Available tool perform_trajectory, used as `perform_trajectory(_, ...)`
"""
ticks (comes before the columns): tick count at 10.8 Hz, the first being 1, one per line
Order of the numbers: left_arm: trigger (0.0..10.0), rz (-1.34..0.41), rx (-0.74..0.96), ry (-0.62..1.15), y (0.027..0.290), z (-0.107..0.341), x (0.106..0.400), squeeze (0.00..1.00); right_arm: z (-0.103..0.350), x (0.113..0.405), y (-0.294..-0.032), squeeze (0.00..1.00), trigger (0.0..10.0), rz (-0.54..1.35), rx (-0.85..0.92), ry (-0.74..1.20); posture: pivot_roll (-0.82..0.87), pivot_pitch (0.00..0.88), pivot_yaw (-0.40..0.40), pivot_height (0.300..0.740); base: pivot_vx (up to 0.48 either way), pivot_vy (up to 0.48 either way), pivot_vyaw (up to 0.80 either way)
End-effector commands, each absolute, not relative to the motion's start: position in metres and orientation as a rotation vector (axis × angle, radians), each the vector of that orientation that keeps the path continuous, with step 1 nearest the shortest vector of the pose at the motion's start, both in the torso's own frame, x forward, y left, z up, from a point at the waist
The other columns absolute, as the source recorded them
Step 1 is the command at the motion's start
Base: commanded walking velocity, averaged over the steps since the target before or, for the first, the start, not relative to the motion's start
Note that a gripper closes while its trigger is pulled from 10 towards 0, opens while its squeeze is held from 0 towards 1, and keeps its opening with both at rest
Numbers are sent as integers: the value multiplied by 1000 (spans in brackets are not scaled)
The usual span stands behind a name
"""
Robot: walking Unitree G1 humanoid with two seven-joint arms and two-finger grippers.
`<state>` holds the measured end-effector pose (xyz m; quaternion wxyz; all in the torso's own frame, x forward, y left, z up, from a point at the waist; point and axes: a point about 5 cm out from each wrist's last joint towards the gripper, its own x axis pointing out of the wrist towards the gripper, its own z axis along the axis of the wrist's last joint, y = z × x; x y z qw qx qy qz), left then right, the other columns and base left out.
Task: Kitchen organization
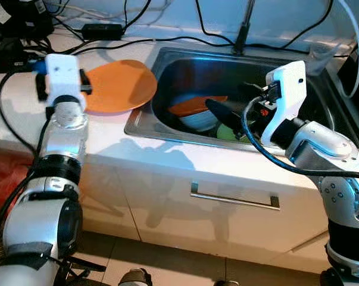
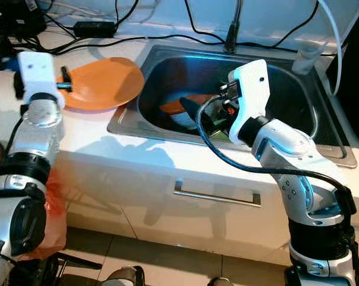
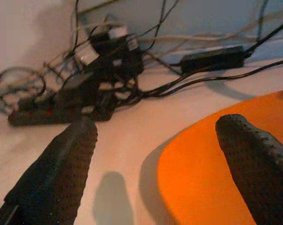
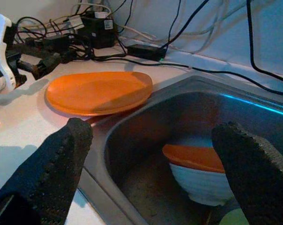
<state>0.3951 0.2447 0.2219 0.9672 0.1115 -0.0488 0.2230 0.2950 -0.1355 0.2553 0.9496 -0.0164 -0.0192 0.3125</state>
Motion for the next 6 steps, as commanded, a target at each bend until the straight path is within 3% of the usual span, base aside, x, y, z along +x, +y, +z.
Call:
perform_trajectory(1, 10000, 467, 177, -70, 247, 217, 393, 0, 258, 296, -136, 0, 10000, 641, -40, -53, -13, 57, 12, 740, 0, 0, 0)
perform_trajectory(6, 10000, 397, -146, 47, 236, 205, 399, 0, 259, 296, -138, 0, 10000, 633, -47, -52, -28, 58, 12, 740, 0, 0, 0)
